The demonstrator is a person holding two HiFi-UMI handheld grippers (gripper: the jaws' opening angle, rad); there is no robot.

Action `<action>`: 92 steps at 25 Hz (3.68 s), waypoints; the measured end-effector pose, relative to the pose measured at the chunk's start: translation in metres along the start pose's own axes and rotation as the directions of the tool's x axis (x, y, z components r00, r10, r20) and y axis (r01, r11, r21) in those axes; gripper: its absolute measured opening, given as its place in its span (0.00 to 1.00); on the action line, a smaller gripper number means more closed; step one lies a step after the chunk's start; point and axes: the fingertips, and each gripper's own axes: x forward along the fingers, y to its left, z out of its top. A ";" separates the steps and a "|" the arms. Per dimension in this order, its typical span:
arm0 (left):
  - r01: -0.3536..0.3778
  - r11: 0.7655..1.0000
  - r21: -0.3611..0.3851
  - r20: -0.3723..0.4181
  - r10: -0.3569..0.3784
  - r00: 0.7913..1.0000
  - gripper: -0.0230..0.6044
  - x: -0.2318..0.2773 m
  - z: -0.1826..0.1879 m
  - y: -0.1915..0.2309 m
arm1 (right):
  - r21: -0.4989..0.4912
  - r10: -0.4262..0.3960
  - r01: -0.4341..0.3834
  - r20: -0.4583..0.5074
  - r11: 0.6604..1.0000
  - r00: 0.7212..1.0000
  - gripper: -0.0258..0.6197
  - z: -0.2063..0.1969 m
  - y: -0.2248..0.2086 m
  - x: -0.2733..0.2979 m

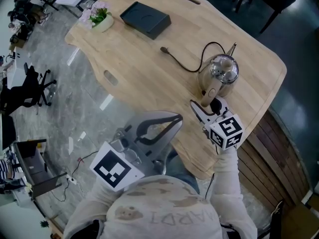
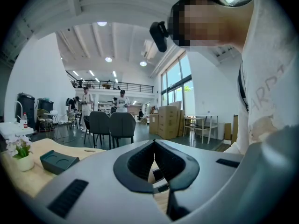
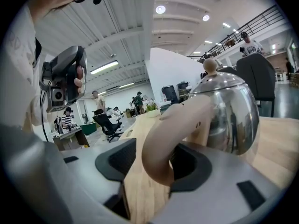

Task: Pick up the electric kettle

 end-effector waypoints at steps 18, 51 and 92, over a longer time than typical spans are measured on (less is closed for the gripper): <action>-0.016 1.000 -0.015 -0.013 0.016 1.000 0.06 0.002 -0.004 0.013 | -0.046 0.033 -0.034 -0.015 0.998 0.999 0.36 0.002 0.003 0.024; -0.078 0.997 0.002 -0.001 0.078 0.997 0.06 -0.022 0.001 0.011 | -0.136 -0.016 0.024 0.056 0.990 0.998 0.23 0.032 0.008 0.016; 0.142 0.981 0.131 0.202 -0.166 0.965 0.06 -0.249 0.014 -0.156 | -0.320 -0.075 0.109 0.118 0.941 0.990 0.23 0.058 0.379 -0.155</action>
